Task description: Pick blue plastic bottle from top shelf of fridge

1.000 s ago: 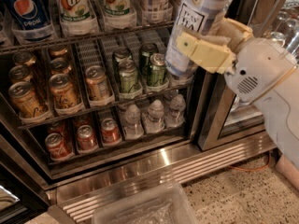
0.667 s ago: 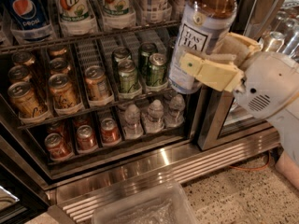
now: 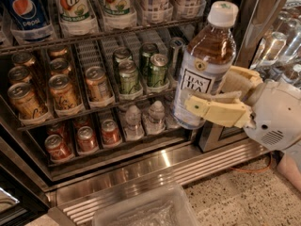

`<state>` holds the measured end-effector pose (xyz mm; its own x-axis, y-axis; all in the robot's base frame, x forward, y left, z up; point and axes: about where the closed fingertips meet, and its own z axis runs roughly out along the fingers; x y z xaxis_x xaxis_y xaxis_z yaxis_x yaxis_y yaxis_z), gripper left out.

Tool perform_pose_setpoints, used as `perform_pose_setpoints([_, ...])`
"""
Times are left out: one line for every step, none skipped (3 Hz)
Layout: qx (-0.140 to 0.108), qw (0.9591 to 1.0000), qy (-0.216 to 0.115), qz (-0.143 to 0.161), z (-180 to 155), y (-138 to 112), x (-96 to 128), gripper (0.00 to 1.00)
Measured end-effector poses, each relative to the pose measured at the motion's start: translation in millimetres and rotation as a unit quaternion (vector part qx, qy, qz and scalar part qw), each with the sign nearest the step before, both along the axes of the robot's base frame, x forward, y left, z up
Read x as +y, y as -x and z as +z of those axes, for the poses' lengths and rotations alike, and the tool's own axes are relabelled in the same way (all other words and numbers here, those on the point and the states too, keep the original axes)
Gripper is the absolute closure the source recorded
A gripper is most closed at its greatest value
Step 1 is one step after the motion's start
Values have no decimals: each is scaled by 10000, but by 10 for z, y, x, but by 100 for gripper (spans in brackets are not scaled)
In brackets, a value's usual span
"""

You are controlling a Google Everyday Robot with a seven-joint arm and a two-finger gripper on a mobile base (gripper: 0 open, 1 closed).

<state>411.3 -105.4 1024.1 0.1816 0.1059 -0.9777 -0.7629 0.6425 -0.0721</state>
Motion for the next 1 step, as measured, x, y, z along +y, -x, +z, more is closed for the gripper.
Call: perform_pose_setpoints([0,10000,0,0,0,0,0,100])
